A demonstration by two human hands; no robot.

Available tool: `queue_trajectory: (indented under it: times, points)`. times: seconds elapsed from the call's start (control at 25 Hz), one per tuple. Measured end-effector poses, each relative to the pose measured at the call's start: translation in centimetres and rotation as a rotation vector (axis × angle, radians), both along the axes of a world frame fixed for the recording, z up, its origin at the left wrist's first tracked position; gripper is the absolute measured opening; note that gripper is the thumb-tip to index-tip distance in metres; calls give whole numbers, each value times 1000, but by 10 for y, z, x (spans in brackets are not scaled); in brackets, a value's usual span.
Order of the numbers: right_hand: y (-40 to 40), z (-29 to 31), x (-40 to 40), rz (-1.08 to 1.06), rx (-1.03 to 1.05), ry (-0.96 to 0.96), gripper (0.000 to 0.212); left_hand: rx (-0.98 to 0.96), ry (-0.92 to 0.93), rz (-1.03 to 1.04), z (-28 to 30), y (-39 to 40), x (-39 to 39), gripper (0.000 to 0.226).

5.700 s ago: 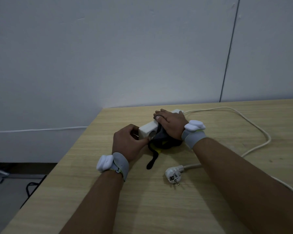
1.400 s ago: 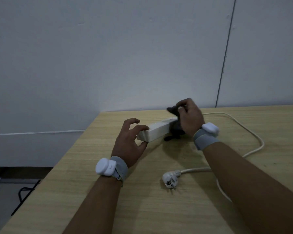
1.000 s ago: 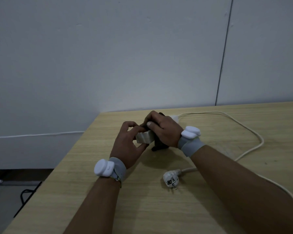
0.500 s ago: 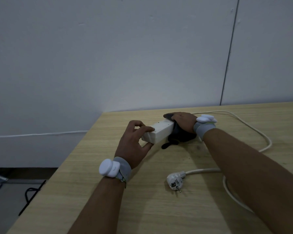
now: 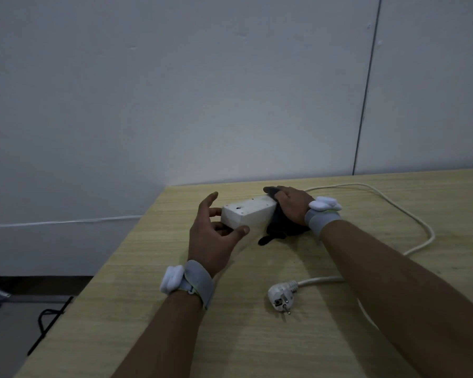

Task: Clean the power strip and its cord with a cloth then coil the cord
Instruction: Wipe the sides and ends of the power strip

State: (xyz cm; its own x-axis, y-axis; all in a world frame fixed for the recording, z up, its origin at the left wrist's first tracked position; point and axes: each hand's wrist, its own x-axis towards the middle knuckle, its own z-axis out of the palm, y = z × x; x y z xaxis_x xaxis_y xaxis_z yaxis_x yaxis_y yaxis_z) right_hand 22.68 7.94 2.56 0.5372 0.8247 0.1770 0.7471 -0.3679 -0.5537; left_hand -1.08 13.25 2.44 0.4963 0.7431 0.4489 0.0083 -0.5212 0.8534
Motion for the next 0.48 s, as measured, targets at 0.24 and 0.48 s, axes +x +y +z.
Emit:
queue_trajectory:
  times: [0.24,0.48]
  points:
    - [-13,8,-38,145,213,142,37,18,-73,15,1,7,-1,104]
    - [-18,25,-110,489,298,-34,48,11,7,37,-9,13,-4,103]
